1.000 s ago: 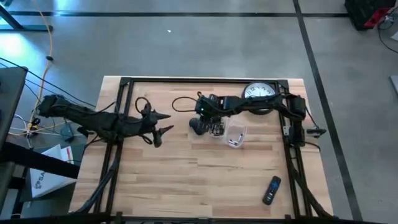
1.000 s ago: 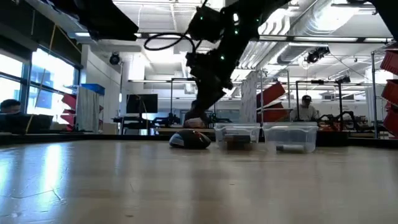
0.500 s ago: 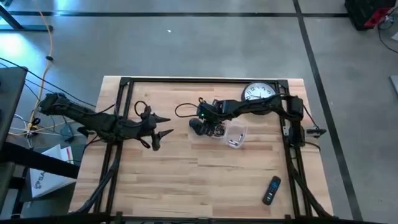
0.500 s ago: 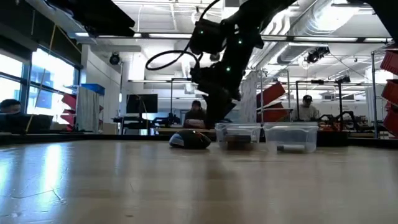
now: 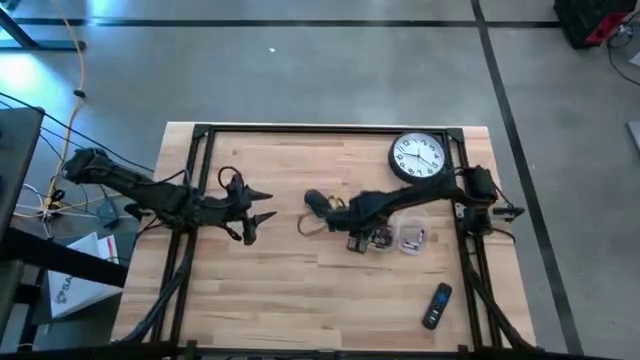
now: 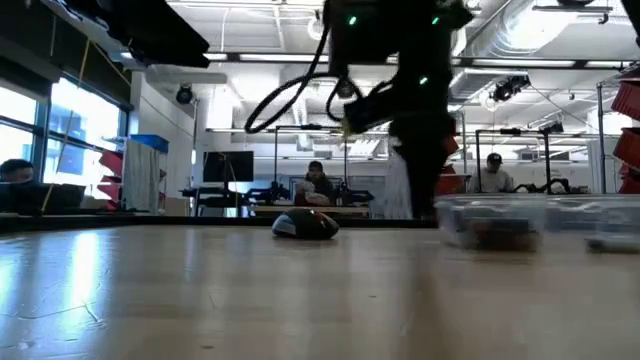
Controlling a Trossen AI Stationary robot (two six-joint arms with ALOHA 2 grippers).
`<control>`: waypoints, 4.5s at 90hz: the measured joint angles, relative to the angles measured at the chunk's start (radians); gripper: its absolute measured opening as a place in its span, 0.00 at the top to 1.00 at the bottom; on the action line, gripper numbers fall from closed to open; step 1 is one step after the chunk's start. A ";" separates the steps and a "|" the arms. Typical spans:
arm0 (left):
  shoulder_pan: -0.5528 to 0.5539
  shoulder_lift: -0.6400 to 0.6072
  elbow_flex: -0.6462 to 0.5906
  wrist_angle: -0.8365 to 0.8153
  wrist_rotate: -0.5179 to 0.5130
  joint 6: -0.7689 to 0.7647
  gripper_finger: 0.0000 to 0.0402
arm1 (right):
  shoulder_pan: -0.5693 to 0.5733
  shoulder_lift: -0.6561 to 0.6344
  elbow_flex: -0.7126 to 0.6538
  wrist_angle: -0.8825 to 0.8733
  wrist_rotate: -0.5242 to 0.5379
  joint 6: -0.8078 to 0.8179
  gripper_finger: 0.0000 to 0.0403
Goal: Insert battery
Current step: Move the transparent bins, then adjust the wireless mouse, then return to Home Position
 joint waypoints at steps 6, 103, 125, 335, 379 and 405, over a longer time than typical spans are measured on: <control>-0.012 0.000 0.000 0.000 -0.015 -0.005 0.49 | 0.041 0.003 -0.004 -0.045 0.004 0.022 0.66; 0.369 0.303 0.000 0.143 0.090 -0.023 0.49 | 0.134 -0.393 -0.147 -0.027 0.340 0.311 0.66; 0.484 0.547 0.000 0.421 0.232 0.021 0.49 | 0.052 -0.608 -0.396 0.264 0.205 0.221 0.66; 0.001 -0.332 -0.408 0.460 0.000 0.190 0.49 | -0.043 -1.776 -1.277 1.120 -0.120 -0.131 1.00; 0.158 -0.751 -0.479 0.225 0.473 0.142 0.49 | -0.043 -1.954 -1.330 0.985 -0.119 -0.152 1.00; 0.221 -0.793 -0.546 0.252 0.607 0.162 0.51 | -0.043 -1.952 -1.330 0.971 -0.101 -0.064 1.00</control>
